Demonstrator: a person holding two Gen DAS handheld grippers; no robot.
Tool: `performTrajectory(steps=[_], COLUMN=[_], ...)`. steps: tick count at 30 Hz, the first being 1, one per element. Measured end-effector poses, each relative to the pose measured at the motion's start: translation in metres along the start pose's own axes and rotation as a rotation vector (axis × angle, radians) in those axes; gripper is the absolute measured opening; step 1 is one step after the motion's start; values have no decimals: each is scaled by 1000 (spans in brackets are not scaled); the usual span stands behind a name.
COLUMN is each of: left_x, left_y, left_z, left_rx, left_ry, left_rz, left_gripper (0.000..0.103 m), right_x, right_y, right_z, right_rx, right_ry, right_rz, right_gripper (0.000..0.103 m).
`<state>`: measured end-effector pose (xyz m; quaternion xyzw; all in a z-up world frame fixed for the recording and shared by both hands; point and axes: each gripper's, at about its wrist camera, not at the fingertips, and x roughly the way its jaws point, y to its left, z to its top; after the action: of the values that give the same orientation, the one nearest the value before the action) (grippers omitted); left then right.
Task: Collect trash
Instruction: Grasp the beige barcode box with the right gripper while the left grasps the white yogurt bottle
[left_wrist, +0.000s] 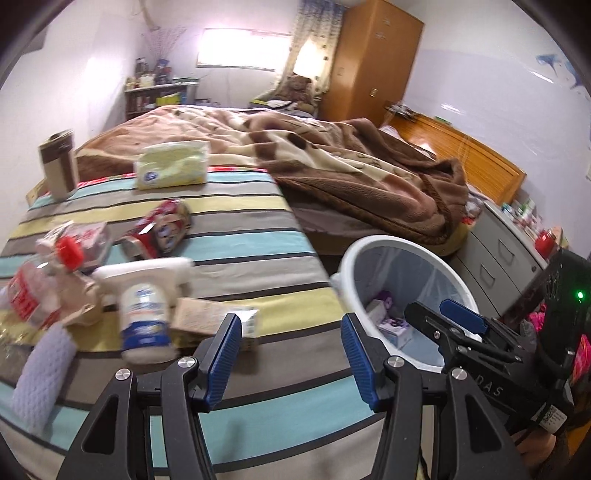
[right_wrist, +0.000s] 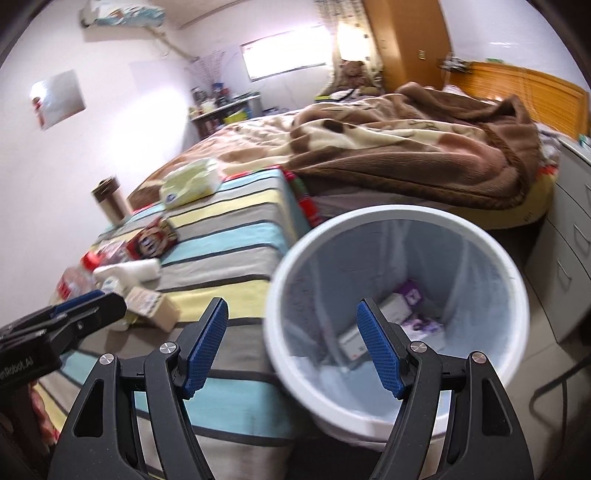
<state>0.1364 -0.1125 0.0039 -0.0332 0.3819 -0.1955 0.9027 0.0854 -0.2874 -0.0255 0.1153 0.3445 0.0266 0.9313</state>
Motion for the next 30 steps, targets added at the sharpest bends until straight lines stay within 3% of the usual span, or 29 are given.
performTrajectory(steps=[16,30], left_x=[-19,-3], left_y=[88,112], left_z=[-14,-14], left_rx=[-138,-187], left_ry=[-3,42], left_rz=[114,82], left_gripper=[56,56], right_x=[37,70], right_y=[73,115], right_z=[-5,-1], right_rx=[-229,-441], right_ry=[90,185], right_rz=[151,175], right_gripper=[74,74])
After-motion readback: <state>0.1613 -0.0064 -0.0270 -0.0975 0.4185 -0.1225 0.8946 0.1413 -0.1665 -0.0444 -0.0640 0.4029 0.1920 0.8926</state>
